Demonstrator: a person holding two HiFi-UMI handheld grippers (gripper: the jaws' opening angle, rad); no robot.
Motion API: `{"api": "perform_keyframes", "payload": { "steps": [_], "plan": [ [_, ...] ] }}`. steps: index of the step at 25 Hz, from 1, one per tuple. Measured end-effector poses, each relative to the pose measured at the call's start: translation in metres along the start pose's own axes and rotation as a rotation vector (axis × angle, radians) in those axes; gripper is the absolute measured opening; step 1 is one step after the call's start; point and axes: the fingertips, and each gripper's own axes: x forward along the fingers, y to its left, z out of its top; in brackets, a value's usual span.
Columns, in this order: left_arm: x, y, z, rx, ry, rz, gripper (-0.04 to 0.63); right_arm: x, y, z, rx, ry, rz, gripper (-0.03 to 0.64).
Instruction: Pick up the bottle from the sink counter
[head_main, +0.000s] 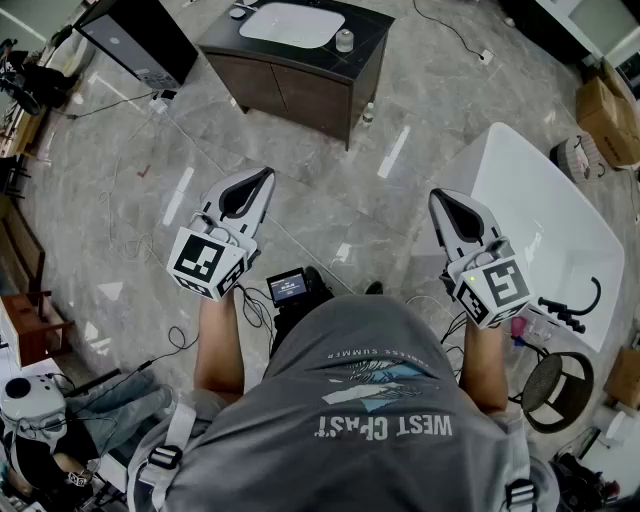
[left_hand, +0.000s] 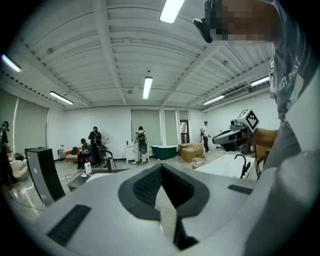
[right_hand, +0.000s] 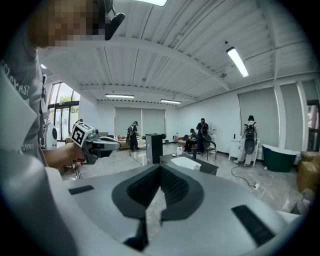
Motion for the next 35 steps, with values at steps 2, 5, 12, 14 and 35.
{"api": "perform_keyframes", "payload": {
  "steps": [2,5,12,14,35],
  "plan": [
    [0.0,0.004,0.001,0.001,0.001,-0.003,0.003,0.004,0.001,0.003,0.001,0.0,-0.002,-0.005],
    [0.001,0.011,0.002,0.0,0.002,-0.008,0.003,0.011,0.001,0.005,0.003,0.002,-0.007,-0.005],
    [-0.002,0.031,-0.006,-0.006,0.005,-0.024,0.003,0.029,0.007,0.007,0.008,0.007,-0.025,-0.005],
    [-0.003,0.038,-0.008,-0.011,0.005,-0.029,0.003,0.036,0.007,0.007,0.012,0.008,-0.036,-0.005],
    [0.041,0.061,-0.024,-0.026,0.023,-0.096,0.003,0.074,-0.047,0.008,0.109,-0.036,-0.136,-0.003]
  ]
}}
